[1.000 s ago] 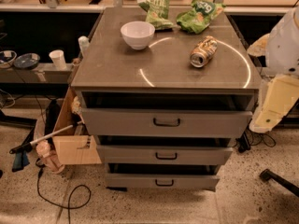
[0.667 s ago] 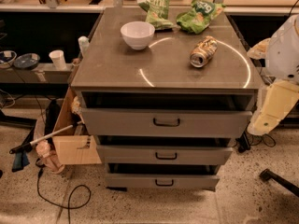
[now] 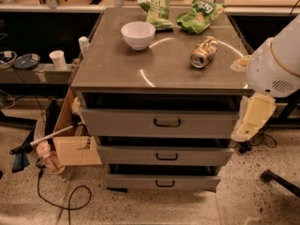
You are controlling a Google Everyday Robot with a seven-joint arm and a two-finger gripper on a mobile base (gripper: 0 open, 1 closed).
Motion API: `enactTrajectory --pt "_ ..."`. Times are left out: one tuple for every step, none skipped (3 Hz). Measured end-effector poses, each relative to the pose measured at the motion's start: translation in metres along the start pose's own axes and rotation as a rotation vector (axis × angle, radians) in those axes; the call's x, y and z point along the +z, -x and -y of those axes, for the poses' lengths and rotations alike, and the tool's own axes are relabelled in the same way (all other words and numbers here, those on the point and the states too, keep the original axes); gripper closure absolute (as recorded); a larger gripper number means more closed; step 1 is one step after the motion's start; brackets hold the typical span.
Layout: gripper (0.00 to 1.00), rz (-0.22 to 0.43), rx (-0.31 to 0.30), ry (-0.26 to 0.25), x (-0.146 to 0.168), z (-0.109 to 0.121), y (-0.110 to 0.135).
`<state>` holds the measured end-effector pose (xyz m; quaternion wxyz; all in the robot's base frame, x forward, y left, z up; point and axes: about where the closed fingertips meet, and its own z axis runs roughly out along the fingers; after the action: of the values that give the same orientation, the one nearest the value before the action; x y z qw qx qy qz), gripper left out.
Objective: Open top drawer
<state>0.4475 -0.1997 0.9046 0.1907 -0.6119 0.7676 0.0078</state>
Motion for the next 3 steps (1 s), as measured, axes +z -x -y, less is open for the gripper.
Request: enactTrajectory --pt "0.0 0.01 -0.008 0.061 0.0425 0.0043 0.0005" --pt "0.0 0.01 -0.008 0.061 0.0425 0.0042 0.0005" --pt "0.0 0.015 -0.022 0.044 0.0425 -0.0006 0.0025"
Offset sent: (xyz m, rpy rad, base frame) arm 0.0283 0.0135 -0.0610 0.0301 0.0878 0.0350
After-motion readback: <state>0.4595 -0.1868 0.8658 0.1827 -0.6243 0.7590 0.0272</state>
